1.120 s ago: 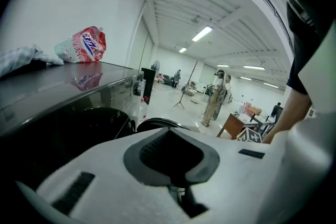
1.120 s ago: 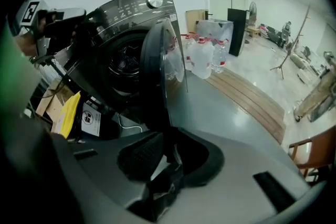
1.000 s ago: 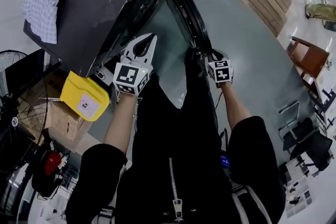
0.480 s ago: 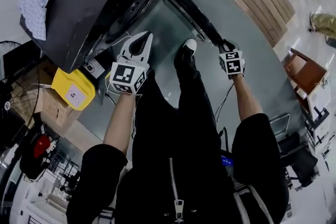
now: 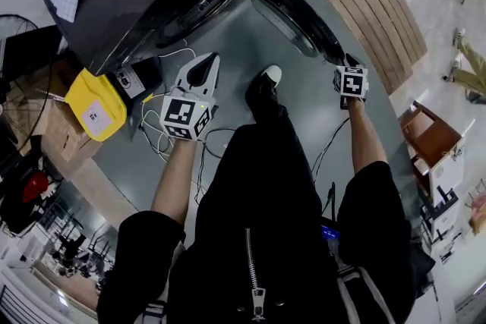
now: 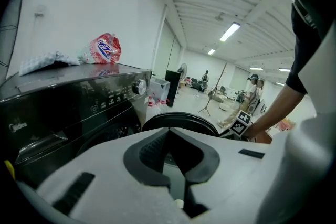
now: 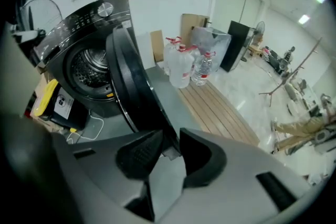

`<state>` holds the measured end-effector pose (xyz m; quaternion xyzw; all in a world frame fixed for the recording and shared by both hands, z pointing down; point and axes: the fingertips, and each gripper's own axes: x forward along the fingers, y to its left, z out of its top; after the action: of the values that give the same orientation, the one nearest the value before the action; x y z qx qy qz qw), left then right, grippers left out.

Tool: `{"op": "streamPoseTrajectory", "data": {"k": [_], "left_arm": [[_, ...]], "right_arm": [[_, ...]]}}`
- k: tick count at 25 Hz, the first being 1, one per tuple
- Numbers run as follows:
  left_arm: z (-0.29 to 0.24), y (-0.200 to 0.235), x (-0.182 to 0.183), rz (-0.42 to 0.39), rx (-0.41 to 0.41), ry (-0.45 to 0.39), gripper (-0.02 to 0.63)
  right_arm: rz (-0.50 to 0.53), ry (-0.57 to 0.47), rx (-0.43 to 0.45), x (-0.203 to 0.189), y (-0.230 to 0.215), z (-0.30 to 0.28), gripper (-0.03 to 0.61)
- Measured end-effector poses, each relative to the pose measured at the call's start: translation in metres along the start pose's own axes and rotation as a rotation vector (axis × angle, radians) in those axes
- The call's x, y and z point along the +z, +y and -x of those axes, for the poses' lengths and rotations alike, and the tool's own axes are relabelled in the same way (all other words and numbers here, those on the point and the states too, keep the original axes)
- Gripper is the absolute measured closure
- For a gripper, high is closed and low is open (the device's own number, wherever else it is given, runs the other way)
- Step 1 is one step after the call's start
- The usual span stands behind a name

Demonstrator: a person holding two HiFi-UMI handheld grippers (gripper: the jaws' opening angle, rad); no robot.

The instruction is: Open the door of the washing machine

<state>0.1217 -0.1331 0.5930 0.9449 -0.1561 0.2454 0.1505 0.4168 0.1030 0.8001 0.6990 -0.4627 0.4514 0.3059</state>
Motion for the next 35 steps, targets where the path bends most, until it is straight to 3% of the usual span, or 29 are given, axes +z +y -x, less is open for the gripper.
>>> {"op": "streamPoseTrajectory", "data": {"k": [4, 7, 10, 12, 16, 21, 29, 35], "left_arm": [[0.036, 0.001, -0.004, 0.019, 0.086, -0.057, 0.609], [0.074, -0.005, -0.008, 0.039, 0.165, -0.106, 0.609], [0.115, -0.02, -0.015, 0.063, 0.222, -0.142, 0.609], [0.141, -0.034, -0.018, 0.076, 0.25, -0.16, 0.609], [0.181, -0.057, -0.015, 0.084, 0.298, -0.203, 0.609], [0.214, -0.075, -0.002, 0.098, 0.361, -0.251, 0.609], [0.237, -0.09, 0.038, 0.104, 0.464, -0.336, 0.609], [0.248, -0.096, 0.061, 0.093, 0.514, -0.384, 0.609]], "right_arm": [[-0.081, -0.023, -0.105, 0.005, -0.026, 0.01, 0.476], [-0.097, -0.064, -0.094, 0.011, -0.01, 0.026, 0.48], [-0.001, -0.108, 0.001, 0.017, 0.035, 0.05, 0.497], [0.113, -0.155, 0.094, 0.027, 0.078, 0.075, 0.555], [0.285, -0.315, 0.253, 0.067, 0.162, 0.143, 0.575], [0.363, -0.494, 0.397, 0.113, 0.234, 0.232, 0.575], [0.469, -0.695, 0.581, 0.164, 0.288, 0.345, 0.578], [0.492, -0.782, 0.641, 0.182, 0.297, 0.383, 0.578]]}}
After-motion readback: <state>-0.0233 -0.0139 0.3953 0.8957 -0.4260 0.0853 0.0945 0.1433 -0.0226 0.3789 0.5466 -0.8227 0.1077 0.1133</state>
